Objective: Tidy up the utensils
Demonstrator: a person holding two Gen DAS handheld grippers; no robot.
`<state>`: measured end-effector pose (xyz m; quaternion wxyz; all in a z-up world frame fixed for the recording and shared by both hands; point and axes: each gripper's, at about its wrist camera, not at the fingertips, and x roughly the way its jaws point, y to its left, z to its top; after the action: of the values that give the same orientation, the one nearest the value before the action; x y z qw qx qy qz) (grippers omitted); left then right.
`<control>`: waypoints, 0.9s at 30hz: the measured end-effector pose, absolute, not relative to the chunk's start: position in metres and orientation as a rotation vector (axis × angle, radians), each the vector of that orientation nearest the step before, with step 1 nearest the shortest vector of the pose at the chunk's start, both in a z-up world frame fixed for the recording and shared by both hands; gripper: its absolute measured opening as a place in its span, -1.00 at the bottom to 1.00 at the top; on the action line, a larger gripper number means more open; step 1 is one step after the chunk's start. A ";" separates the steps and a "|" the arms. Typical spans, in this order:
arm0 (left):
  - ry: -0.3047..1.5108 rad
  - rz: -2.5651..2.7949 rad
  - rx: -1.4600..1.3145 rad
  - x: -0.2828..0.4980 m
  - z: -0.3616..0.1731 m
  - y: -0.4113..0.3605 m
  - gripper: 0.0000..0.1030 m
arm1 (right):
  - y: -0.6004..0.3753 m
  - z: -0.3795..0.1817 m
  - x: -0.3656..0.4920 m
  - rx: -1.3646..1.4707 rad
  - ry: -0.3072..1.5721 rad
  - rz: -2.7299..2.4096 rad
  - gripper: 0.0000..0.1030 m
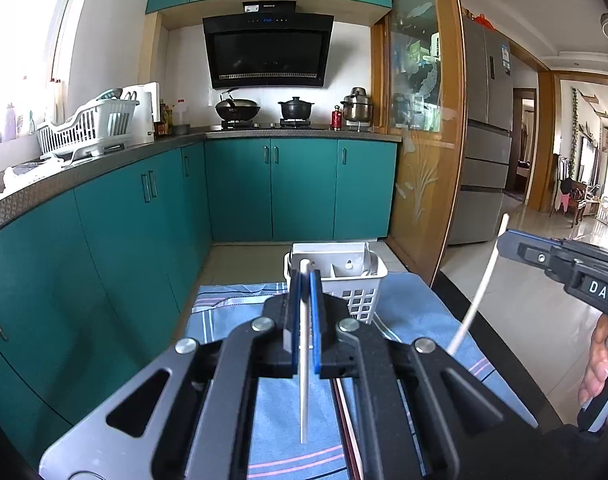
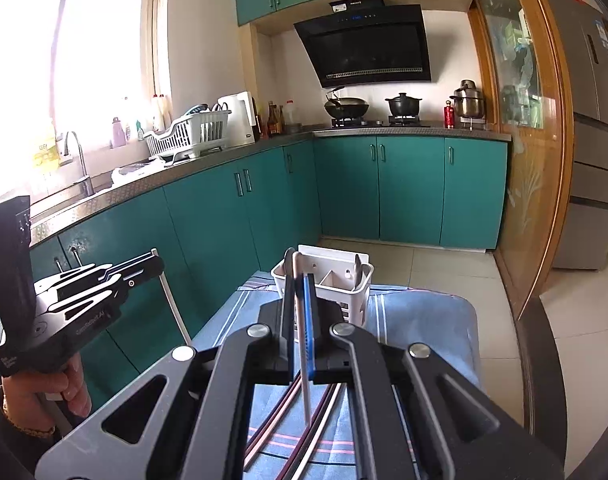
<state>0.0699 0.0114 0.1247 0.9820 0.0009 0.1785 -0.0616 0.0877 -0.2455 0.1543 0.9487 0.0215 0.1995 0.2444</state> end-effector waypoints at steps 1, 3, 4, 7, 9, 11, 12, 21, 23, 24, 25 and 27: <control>0.362 -0.125 0.003 0.071 0.124 0.011 -0.92 | -0.248 0.154 0.087 0.044 0.413 0.502 -0.91; 0.366 -0.129 0.012 0.072 0.122 0.010 -0.92 | -0.248 0.153 0.086 0.036 0.417 0.501 -0.91; 0.370 -0.130 0.014 0.073 0.122 0.009 -0.92 | -0.247 0.151 0.085 0.032 0.419 0.502 -0.91; 0.371 -0.131 0.010 0.075 0.121 0.010 -0.92 | -0.248 0.146 0.085 0.030 0.427 0.498 -0.91; 0.370 -0.132 0.008 0.075 0.121 0.010 -0.92 | -0.248 0.143 0.085 0.030 0.434 0.498 -0.91; 0.368 -0.134 0.009 0.075 0.121 0.009 -0.92 | -0.246 0.143 0.085 0.027 0.438 0.503 -0.91; 0.367 -0.134 0.009 0.075 0.121 0.009 -0.92 | -0.245 0.142 0.086 0.027 0.439 0.504 -0.92; 0.357 -0.132 -0.023 0.077 0.123 0.022 -0.92 | -0.224 0.155 0.110 0.007 0.439 0.521 -0.92; 0.357 -0.133 -0.030 0.078 0.123 0.025 -0.92 | -0.217 0.170 0.122 -0.007 0.432 0.512 -0.93; 0.358 -0.135 -0.037 0.078 0.123 0.027 -0.92 | -0.215 0.176 0.126 -0.011 0.427 0.510 -0.96; 0.360 -0.139 -0.043 0.079 0.123 0.029 -0.92 | -0.212 0.187 0.132 -0.016 0.417 0.502 -0.98; 0.363 -0.141 -0.046 0.080 0.123 0.032 -0.92 | -0.207 0.202 0.143 -0.018 0.406 0.499 -0.98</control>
<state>0.0795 0.0317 0.1232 0.9809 -0.0227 0.1802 -0.0702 0.1425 -0.2071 0.2024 0.9486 -0.0088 0.1997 0.2454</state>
